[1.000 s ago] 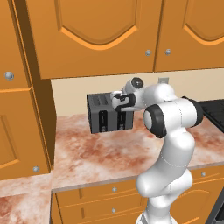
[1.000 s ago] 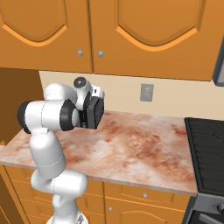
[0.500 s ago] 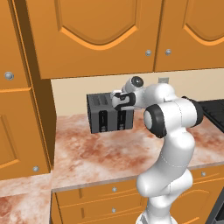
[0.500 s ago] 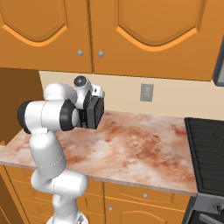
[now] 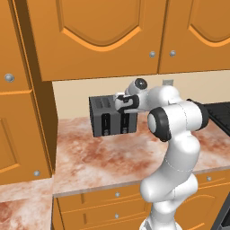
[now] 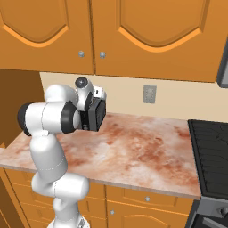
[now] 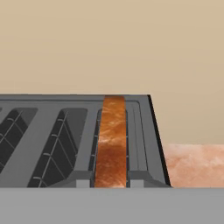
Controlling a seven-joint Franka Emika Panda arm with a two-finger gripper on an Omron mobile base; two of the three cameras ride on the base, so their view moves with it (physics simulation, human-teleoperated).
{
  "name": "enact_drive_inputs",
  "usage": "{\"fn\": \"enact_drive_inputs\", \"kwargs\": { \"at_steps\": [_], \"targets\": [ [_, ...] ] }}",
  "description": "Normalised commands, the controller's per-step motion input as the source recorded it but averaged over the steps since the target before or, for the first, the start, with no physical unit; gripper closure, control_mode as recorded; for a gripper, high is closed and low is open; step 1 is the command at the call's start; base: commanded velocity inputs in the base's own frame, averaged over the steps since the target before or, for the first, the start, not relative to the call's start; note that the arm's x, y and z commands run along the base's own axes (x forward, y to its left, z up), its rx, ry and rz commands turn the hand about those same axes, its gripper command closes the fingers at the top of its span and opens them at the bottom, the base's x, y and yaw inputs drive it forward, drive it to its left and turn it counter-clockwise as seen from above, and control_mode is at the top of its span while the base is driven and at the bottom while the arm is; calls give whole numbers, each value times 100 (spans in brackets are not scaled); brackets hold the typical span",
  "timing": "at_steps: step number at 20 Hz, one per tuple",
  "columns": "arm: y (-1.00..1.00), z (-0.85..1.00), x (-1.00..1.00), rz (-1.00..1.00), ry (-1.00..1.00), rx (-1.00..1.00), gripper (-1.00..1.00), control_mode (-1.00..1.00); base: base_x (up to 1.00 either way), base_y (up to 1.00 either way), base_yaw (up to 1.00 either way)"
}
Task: Start the toaster. Once the lever pops up, take the bread to the plate on the dining counter.
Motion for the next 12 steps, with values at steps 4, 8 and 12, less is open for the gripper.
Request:
{"fn": "enact_drive_inputs", "kwargs": {
  "at_steps": [4, 8, 12],
  "targets": [
    [0, 0, 0, 0, 0, 0, 100, -100, 0, 0, 0],
    [0, 0, 0, 0, 0, 0, 100, -100, 0, 0, 0],
    [0, 0, 0, 0, 0, 0, 100, -100, 0, 0, 0]
  ]
}}
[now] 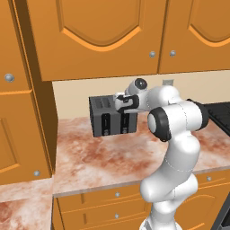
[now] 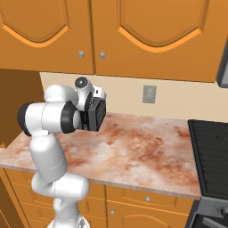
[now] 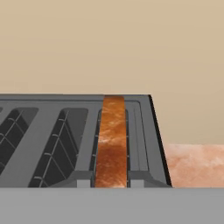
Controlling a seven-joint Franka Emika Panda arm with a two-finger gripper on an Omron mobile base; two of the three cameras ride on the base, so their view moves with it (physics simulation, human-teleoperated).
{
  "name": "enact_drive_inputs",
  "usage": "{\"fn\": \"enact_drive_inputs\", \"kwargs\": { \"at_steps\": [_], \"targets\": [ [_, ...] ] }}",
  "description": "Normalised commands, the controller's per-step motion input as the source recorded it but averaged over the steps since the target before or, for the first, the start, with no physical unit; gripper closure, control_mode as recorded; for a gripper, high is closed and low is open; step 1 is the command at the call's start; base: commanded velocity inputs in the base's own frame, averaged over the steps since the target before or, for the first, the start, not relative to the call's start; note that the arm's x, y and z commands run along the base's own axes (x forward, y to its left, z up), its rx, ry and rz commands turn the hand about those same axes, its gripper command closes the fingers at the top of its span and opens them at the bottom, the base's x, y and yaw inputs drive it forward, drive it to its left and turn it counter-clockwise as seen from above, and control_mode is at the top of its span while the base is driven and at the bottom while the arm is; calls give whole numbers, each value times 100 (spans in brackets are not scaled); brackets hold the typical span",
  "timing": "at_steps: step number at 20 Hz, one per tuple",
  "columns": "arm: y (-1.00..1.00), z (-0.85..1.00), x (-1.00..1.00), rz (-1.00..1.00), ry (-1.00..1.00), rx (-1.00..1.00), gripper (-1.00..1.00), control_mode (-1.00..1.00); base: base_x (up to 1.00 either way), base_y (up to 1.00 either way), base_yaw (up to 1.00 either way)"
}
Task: Start the toaster. Once the lever pops up, take the bread to the plate on the dining counter.
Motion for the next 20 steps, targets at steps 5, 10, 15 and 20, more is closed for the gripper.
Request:
{"fn": "enact_drive_inputs", "kwargs": {
  "at_steps": [5, 10, 15, 20],
  "targets": [
    [0, 0, 0, 0, 0, 0, 100, -100, 0, 0, 0],
    [0, 0, 0, 0, 0, 0, 100, -100, 0, 0, 0],
    [0, 0, 0, 0, 0, 0, 100, -100, 0, 0, 0],
    [0, 0, 0, 0, 0, 0, 100, -100, 0, 0, 0]
  ]
}}
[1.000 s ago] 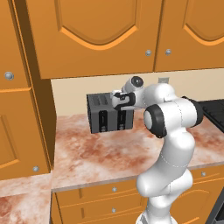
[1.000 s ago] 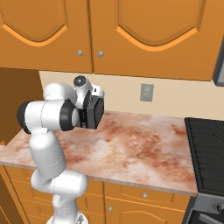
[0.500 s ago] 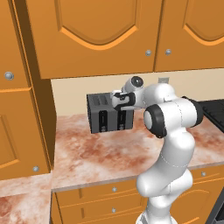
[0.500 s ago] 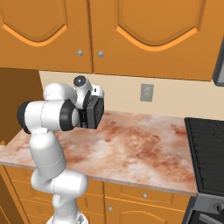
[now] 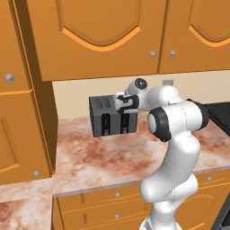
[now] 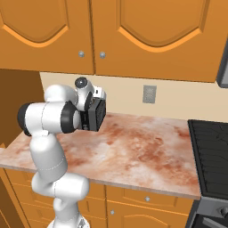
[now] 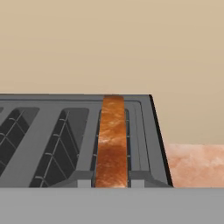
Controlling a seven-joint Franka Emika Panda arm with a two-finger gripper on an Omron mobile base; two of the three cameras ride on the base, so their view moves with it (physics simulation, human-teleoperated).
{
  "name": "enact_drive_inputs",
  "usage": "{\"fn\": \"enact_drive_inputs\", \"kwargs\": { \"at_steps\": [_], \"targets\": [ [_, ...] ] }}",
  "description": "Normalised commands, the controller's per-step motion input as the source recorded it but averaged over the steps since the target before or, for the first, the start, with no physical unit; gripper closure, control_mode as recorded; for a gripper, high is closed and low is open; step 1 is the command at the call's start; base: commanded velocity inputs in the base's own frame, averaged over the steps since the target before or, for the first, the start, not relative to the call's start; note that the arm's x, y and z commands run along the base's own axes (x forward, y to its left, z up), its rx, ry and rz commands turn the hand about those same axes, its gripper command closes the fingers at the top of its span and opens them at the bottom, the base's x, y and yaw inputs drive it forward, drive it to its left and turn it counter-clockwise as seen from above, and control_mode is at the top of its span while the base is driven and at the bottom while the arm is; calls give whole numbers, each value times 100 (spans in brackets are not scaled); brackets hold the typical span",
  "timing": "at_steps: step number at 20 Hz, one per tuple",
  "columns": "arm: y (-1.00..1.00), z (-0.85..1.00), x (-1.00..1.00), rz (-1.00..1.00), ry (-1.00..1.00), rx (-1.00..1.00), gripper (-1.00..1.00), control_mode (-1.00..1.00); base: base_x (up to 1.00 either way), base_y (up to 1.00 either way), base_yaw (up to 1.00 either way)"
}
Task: Start the toaster. Once the lever pops up, take the bread to the plate on the dining counter.
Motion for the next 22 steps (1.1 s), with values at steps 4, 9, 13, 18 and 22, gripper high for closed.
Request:
{"fn": "enact_drive_inputs", "kwargs": {
  "at_steps": [4, 9, 13, 18, 22],
  "targets": [
    [0, 0, 0, 0, 0, 0, 100, -100, 0, 0, 0],
    [0, 0, 0, 0, 0, 0, 100, -100, 0, 0, 0],
    [0, 0, 0, 0, -1, 0, 100, -100, 0, 0, 0],
    [0, 7, -5, 0, -14, 0, 100, -100, 0, 0, 0],
    [3, 4, -21, 0, -25, 0, 100, -100, 0, 0, 0]
  ]
}}
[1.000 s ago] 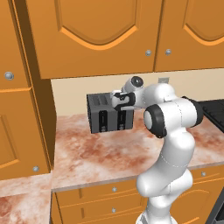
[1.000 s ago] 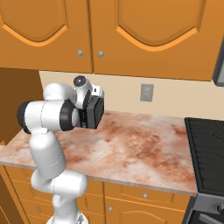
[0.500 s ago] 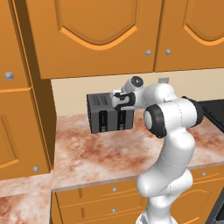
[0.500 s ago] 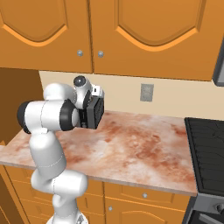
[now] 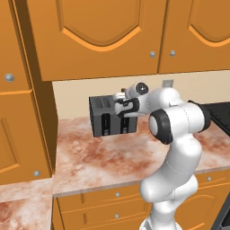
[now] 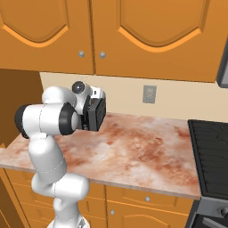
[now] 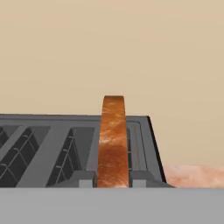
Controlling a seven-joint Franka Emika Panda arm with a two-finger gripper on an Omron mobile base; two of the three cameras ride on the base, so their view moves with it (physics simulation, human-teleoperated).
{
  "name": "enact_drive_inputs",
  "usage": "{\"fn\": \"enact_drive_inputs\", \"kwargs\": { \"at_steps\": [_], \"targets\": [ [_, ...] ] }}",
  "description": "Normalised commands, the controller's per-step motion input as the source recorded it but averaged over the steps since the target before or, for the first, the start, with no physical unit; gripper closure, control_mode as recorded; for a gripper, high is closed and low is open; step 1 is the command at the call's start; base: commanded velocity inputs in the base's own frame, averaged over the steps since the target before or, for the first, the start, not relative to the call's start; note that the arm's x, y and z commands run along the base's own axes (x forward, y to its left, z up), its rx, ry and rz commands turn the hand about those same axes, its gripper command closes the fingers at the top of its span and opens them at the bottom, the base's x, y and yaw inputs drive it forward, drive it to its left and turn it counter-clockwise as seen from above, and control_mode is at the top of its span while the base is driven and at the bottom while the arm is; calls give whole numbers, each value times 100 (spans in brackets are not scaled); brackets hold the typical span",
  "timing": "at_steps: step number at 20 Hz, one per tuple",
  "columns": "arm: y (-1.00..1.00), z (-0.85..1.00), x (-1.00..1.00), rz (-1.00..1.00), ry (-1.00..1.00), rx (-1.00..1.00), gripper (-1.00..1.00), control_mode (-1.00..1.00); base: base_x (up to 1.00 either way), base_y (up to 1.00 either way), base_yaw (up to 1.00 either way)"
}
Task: Start the toaster. Once the lever pops up, take the bread to the plate on the dining counter.
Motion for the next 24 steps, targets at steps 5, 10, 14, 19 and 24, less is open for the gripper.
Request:
{"fn": "enact_drive_inputs", "kwargs": {
  "at_steps": [5, 10, 14, 19, 24],
  "targets": [
    [0, 19, -15, 0, -21, 0, 100, -100, 0, 0, 0],
    [0, 39, -18, 0, -16, 0, 100, -100, 0, 0, 0],
    [0, 52, -17, 0, -11, 0, 100, -100, 0, 0, 0],
    [-1, 55, -21, 0, -4, 0, 100, -100, 0, 0, 0],
    [-3, 48, -34, 0, -1, 0, 100, -100, 0, 0, 0]
  ]
}}
